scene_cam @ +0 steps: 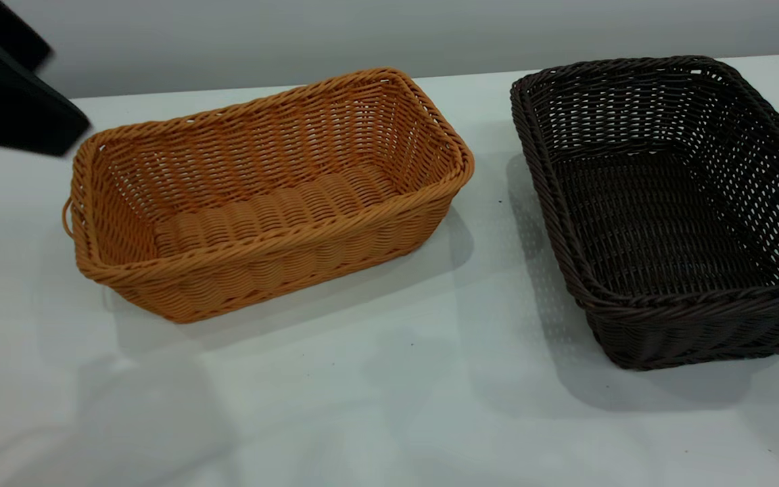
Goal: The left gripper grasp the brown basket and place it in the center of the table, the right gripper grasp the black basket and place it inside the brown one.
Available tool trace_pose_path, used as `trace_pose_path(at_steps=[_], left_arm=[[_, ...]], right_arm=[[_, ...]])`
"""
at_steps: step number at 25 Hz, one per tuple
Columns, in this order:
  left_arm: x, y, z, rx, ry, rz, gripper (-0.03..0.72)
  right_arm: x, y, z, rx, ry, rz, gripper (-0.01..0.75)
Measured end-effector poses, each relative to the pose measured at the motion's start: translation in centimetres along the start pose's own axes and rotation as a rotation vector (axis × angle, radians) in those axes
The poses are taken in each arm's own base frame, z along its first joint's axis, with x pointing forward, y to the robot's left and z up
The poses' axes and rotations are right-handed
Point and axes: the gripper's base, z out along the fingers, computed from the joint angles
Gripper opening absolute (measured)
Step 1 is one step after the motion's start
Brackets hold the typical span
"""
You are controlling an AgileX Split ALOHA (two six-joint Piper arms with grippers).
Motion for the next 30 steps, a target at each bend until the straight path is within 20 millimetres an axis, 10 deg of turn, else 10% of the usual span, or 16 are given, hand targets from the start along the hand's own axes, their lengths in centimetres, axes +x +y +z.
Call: trace_pose_path(at_steps=[12, 30], left_arm=[[-1.1, -1.8, 6.2, 0.084, 0.070, 0.123, 0.489], [-2.8, -0.9, 6.0, 0.064, 0.033, 0.115, 0.459]], right_arm=[[0.8, -6.6, 3.1, 0.155, -0.054, 0.483, 0.498], [-0.7, -7.5, 6.7, 0.177, 0.071, 0.368, 0.442]])
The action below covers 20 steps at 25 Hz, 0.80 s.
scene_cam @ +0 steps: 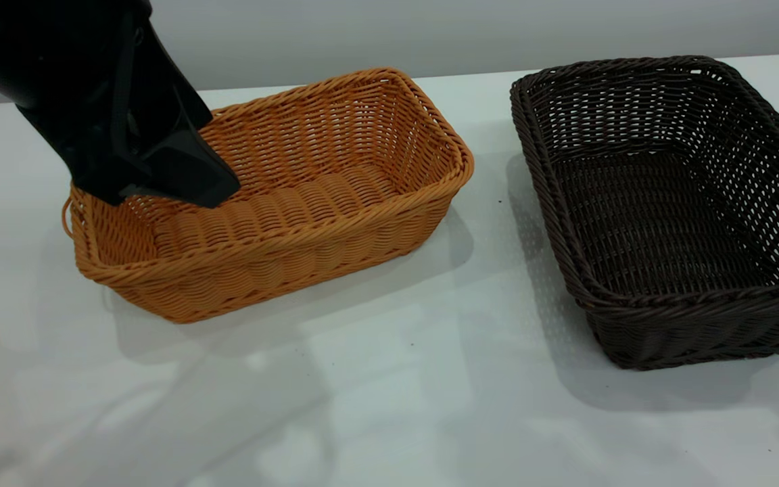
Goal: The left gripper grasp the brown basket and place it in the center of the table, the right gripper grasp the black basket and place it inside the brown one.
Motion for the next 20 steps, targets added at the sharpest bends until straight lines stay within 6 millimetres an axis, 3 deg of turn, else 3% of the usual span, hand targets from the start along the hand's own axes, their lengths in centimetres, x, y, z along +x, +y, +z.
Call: trace_pose_path(at_steps=[6, 17, 20], left_arm=[[-0.2, 0.0, 0.0, -0.009, -0.017, -0.004, 0.456], [-0.8, -0.6, 0.0, -0.005, -0.034, 0.027, 0.455], [-0.9, -0.6, 0.0, -0.013, -0.041, 0.027, 0.455]], right_arm=[[0.7, -0.6, 2.4, 0.114, 0.121, -0.032, 0.442], [4.0, -1.2, 7.9, 0.244, 0.092, 0.067, 0.442], [3.8, -1.7, 9.2, 0.284, 0.062, 0.111, 0.442]])
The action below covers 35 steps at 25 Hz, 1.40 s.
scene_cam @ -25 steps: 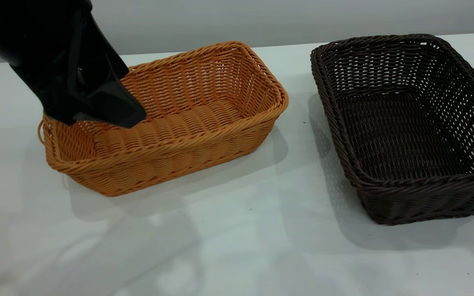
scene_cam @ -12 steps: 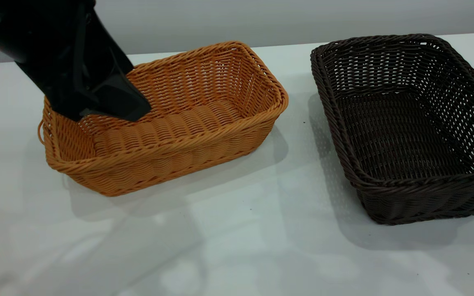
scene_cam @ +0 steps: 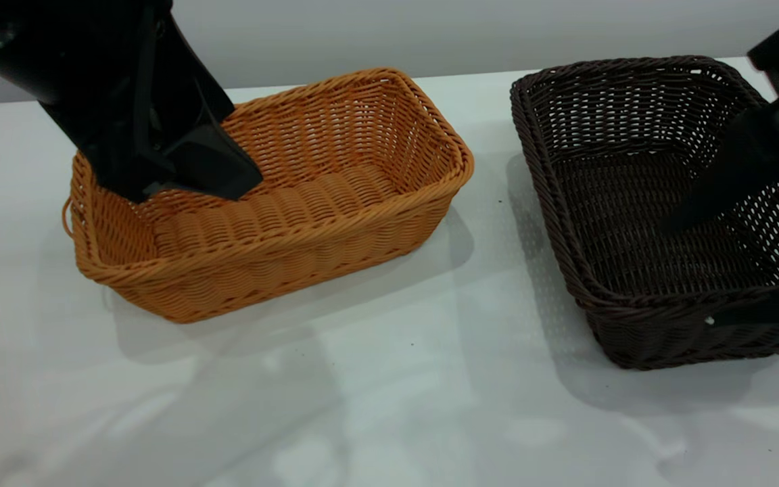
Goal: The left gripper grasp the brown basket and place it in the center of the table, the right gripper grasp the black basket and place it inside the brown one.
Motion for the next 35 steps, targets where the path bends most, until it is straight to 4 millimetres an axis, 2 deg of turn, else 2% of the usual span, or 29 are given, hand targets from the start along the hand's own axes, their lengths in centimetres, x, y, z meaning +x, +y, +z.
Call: trace_pose_path(at_steps=[11, 18, 26, 35], left_arm=[[-0.1, 0.1, 0.0, -0.013, -0.008, 0.007, 0.455], [-0.1, 0.1, 0.0, -0.015, -0.009, 0.007, 0.455], [0.0, 0.1, 0.0, -0.009, -0.004, 0.006, 0.455], [0.1, -0.1, 0.0, 0.007, 0.008, 0.000, 0.455]], right_arm=[[-2.2, 0.2, 2.0, -0.018, -0.152, 0.108, 0.442], [-2.8, -0.4, 3.3, 0.035, -0.177, 0.133, 0.442], [-4.0, -0.3, 4.1, 0.007, -0.274, 0.170, 0.442], [-5.1, -0.4, 6.2, 0.054, -0.318, 0.229, 0.442]])
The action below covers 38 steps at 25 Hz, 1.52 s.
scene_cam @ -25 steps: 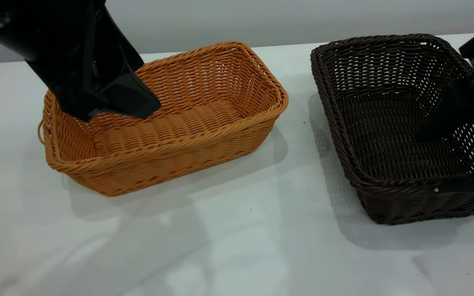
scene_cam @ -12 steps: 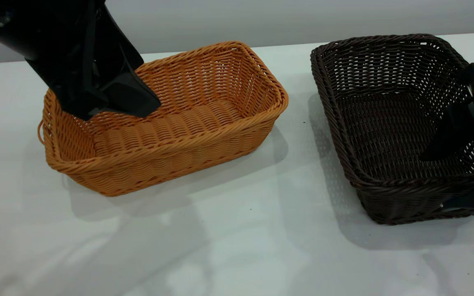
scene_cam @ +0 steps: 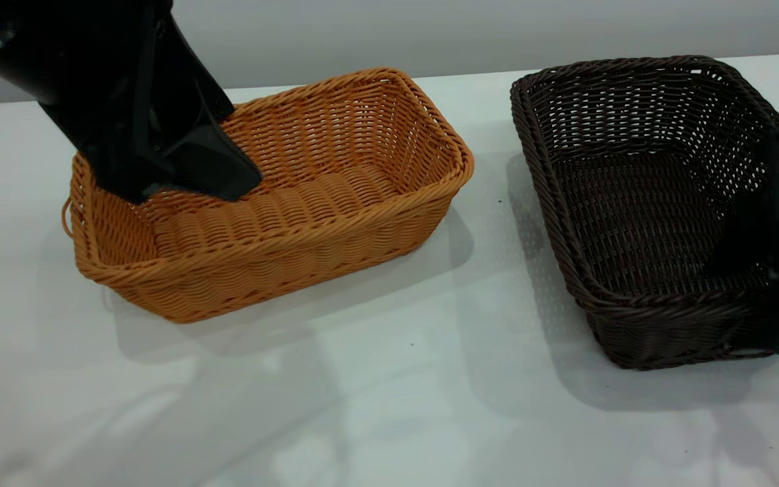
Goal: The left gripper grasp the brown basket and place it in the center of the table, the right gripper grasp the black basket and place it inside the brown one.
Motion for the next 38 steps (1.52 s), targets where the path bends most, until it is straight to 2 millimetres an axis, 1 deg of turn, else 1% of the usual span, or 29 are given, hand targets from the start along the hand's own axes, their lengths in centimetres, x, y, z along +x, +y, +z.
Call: trace_pose_path(at_steps=[5, 8, 13, 17, 21, 25, 28, 32, 38], left_arm=[[0.0, -0.1, 0.0, 0.006, 0.005, -0.001, 0.455], [0.1, -0.1, 0.0, 0.007, 0.006, -0.001, 0.452], [0.1, -0.1, 0.0, 0.008, 0.006, -0.002, 0.449], [0.0, -0.1, 0.0, 0.007, 0.005, -0.003, 0.449], [0.0, 0.0, 0.0, 0.004, 0.003, -0.003, 0.433], [0.1, 0.0, 0.4, 0.000, 0.005, 0.008, 0.381], [0.3, 0.1, 1.7, 0.006, 0.021, 0.005, 0.342], [0.6, 0.0, 4.0, 0.060, 0.084, -0.004, 0.330], [-0.4, 1.0, 7.5, 0.125, 0.153, -0.038, 0.328]], right_arm=[[-0.3, -0.2, 1.4, 0.034, -0.034, 0.003, 0.440], [-0.5, -0.7, 2.1, 0.067, -0.048, 0.003, 0.421], [-0.6, -0.9, 2.5, 0.079, -0.058, 0.002, 0.349], [-0.7, -0.8, 2.5, 0.068, -0.070, -0.004, 0.252], [-0.7, -0.8, 2.5, 0.070, -0.069, -0.005, 0.251], [-0.7, -0.8, 2.5, 0.067, -0.072, -0.004, 0.251], [-0.8, -0.8, 2.5, 0.066, -0.073, -0.004, 0.251], [-0.7, -0.8, 2.5, 0.070, -0.069, -0.015, 0.251], [-0.7, -0.9, 2.5, 0.076, -0.060, -0.058, 0.247]])
